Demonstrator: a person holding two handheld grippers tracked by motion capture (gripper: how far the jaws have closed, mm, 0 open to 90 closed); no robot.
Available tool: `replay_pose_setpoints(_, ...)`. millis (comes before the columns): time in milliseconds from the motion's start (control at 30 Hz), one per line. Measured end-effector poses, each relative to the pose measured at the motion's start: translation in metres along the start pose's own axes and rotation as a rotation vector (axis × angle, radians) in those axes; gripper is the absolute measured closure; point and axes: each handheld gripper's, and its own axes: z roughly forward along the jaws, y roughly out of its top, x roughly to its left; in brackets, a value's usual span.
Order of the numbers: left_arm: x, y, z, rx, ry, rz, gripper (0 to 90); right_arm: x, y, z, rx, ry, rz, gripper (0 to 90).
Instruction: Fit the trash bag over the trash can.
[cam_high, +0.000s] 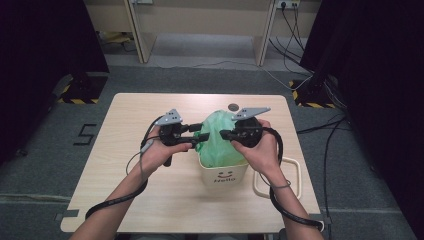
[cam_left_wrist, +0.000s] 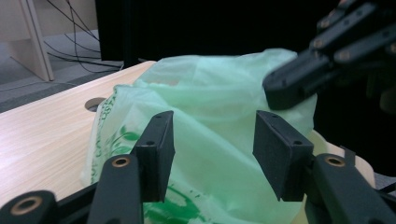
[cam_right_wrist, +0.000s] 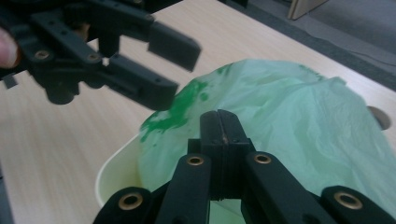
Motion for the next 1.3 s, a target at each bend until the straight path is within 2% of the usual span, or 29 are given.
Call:
replay_pose_setpoints(167,-0.003,0.003,0.002,0.003,-0.03,-0.005,44.6,0.01,-0.008,0.002,0.005,0.05,-0.007,90.0)
replay_pose_setpoints(333,-0.004,0.006,0.0,-0.001,-0.055,-0.033,43.7,0.018,-0.013,0.003,0.024,0.068,-0.03,90.0)
replay_pose_setpoints(500,-0.008,0.007,0.0,0.014,-0.084,-0.042,43.0,0.028,-0.016,0.004,0.028,0.09,-0.054,90.0)
replay_pose_setpoints(700,-0.012,0.005,-0.002,0.04,-0.108,-0.045,42.9,0.044,-0.019,0.004,0.043,0.142,-0.087,90.0)
replay_pose_setpoints(933,-0.008,-0.001,-0.007,0.059,-0.091,-0.05,42.9,0.064,-0.03,0.01,0.085,0.205,-0.114,90.0)
replay_pose_setpoints(1167,-0.005,-0.004,-0.009,0.077,-0.073,-0.052,43.9,0.076,-0.038,0.014,0.098,0.269,-0.112,90.0)
replay_pose_setpoints(1300,-0.008,-0.006,-0.009,0.087,-0.083,-0.047,43.9,0.08,-0.041,0.016,0.12,0.299,-0.115,88.4)
